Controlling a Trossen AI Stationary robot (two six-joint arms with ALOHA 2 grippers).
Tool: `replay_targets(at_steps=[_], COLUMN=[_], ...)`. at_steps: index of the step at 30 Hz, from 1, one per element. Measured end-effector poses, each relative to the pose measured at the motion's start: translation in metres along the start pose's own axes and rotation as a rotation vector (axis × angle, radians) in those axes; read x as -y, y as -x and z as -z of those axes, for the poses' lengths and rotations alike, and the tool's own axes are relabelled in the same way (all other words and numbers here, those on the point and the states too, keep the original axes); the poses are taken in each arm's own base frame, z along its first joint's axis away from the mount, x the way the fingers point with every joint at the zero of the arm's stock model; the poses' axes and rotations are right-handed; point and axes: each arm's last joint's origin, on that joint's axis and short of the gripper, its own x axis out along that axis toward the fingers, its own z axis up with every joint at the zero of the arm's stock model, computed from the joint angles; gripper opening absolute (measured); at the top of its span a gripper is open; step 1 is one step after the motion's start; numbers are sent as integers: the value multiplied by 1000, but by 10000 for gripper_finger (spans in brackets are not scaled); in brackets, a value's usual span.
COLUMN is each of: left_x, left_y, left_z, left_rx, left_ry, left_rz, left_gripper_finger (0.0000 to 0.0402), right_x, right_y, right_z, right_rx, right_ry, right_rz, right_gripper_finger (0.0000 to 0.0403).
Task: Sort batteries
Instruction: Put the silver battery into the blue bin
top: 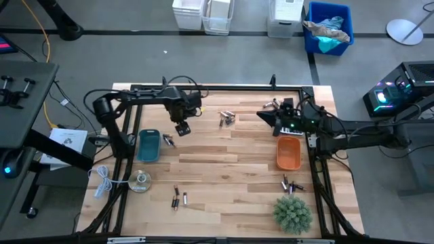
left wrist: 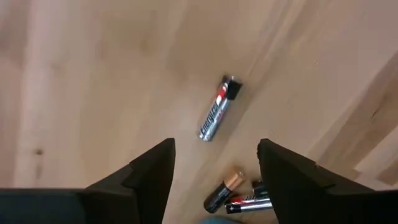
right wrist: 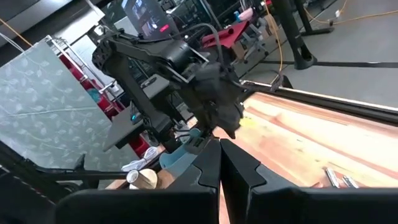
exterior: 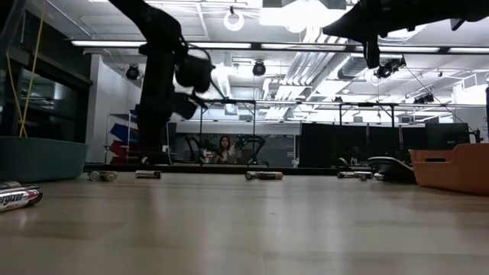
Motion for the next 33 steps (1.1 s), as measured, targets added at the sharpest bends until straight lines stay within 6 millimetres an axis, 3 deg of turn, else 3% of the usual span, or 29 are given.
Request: replay_targets(at_steps=[7,15,18,20,23,26,28,33], left_x=[2,9,13,16,19,18,17,18], left_y=[-18,-43,-50,-52,-45,-30,-9,37], left_z=[-12,-6,-1,0,0,1,9,54], left_rx=[1,-38,-31,-33,-6,47,91,40], left_ry=[-25,-78,-67,-58,-56,-40,-9,232], left_rz=[4,-3,-15,-14,-19,-21,-27,28], left_gripper_finger=[221,213,173,118,31,28,28,28], right_x=[2,1,2,2,2,2,2,2], right_y=[0,0,0,0,0,0,0,0], right_z=[-2,-2,-2,-2,-2,-2,-2,-2], right_rx=[10,10,14,16,20,20,20,19], right_ry=[-9,16,17,17,22,25,24,18], right_rz=[6,5,11,14,20,21,21,21], right_gripper_finger=[0,0,0,0,0,0,0,0])
